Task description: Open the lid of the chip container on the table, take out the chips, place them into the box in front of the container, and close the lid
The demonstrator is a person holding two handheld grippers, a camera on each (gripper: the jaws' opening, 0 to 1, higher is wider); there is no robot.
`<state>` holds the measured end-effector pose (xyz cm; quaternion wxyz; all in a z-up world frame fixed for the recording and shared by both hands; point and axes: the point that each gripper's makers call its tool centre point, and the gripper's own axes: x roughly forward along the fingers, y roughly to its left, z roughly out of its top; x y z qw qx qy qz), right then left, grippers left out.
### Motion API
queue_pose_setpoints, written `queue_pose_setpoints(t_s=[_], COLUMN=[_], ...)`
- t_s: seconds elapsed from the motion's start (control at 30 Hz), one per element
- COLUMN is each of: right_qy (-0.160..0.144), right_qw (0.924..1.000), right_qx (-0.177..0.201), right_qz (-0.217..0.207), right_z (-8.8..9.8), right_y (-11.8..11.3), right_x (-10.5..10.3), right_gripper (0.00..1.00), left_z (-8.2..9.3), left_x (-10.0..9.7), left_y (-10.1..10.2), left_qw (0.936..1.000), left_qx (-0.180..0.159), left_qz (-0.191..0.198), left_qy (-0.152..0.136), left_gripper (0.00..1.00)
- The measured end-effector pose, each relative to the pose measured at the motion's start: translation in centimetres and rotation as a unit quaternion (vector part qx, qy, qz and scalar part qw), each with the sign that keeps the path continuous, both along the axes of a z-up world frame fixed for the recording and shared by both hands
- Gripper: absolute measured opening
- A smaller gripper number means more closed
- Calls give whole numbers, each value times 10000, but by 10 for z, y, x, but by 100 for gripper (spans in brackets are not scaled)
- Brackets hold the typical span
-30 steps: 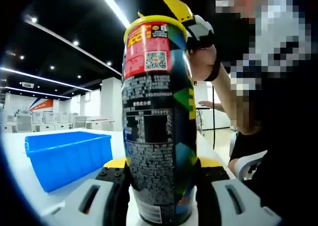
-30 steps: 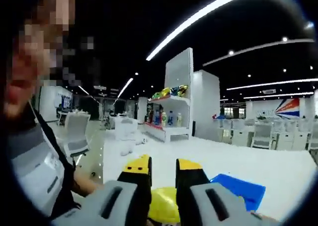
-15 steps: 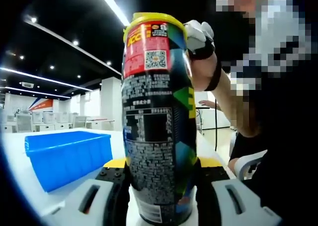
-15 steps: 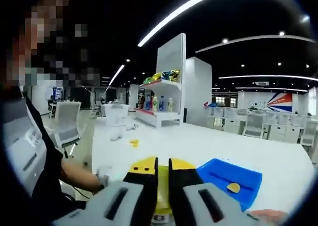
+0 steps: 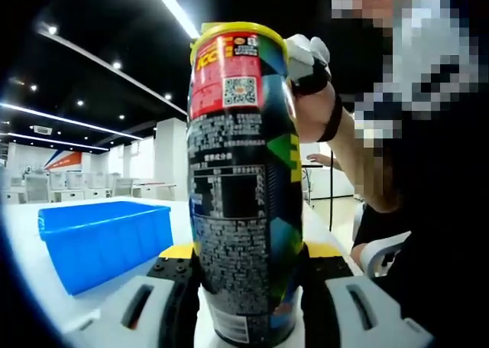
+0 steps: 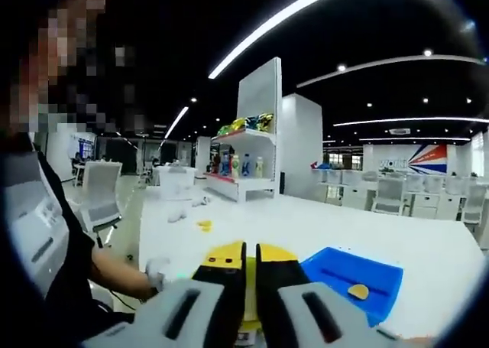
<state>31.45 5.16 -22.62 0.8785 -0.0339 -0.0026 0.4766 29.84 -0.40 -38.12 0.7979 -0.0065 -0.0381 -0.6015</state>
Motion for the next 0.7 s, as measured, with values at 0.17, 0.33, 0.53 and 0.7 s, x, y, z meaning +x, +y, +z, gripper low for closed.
queue_pose_setpoints(t_s=[0.17,0.33,0.53,0.7], right_qy=[31,-25,22,18], right_qw=[9999,9995,9998,9996], right_qx=[-125,35,-150,-284], right_qz=[35,305,145,59], right_z=[-3,-4,-5,-7], right_y=[0,0,1,4], right_x=[0,-2,0,-2], right_gripper=[5,5,4,1], left_z=[0,0,0,0], left_x=[0,0,0,0], left_y=[0,0,-1,-1], left_qw=[10000,10000,10000,10000], left_qx=[5,10,6,9], left_qz=[5,7,1,3], left_qy=[1,-5,3,9], left_gripper=[53,53,53,53])
